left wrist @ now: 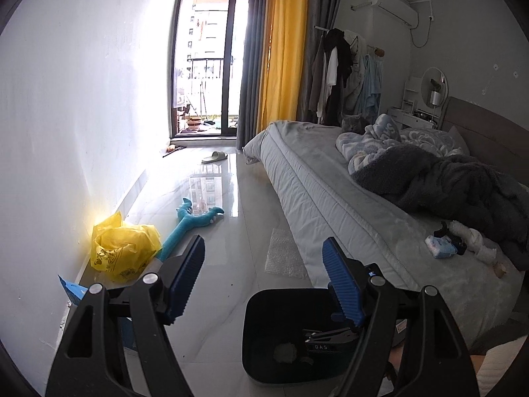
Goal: Collect trash
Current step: 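Lower the right tool over the bin and open it to drop the tape core, then move the left tool to the blue wipes pack while the right tool approaches a cardboard ring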
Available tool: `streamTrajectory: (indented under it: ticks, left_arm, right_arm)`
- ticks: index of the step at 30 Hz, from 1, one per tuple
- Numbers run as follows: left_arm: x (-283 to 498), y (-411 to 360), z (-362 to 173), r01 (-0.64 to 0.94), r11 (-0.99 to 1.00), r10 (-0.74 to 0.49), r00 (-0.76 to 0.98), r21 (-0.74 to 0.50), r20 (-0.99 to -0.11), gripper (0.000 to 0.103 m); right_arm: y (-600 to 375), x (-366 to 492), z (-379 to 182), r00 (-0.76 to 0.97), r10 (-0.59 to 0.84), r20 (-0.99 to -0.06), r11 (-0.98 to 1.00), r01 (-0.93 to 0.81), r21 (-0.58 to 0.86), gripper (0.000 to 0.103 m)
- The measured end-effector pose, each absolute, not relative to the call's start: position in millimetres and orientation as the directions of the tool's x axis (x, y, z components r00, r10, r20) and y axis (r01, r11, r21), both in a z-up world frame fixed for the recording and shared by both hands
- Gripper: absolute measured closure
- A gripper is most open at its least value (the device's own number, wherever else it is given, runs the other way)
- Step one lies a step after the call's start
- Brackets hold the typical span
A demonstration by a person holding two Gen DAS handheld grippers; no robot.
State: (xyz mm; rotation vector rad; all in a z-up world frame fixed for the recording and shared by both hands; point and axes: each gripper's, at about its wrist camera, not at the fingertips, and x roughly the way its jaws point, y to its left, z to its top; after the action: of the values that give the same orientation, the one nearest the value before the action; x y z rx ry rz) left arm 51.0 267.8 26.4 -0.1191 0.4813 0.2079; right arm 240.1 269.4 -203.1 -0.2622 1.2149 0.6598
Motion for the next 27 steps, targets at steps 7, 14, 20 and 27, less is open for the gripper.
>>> streamTrajectory:
  ticks: [7,14,20,27]
  left_arm:
    - [54,254,36,-0.21,0.976,0.161,0.873,-0.058,-0.461,0.027]
    - [63,228,45,-0.187,0.981,0.143,0.891,-0.06,-0.431,0.019]
    - [80,202,41,-0.142,0.988,0.104,0.887,-0.052,-0.45,0.019]
    - [97,160,50,-0.068,0.995,0.03,0.896,-0.069,-0.443,0.013]
  right_arm:
    - [262,231,-158,0.253,0.403,-0.88,0.755,-0.635,0.163,0.033]
    - [233,223,-96,0.349,0.484,-0.803,0.74,-0.653,0.162,0.028]
    - [181,222,-50,0.45,0.507,-0.735,0.761,-0.634,0.137,0.024]
    - [102,228,-14,0.575,0.481,-0.662,0.83,-0.542,0.133,0.022]
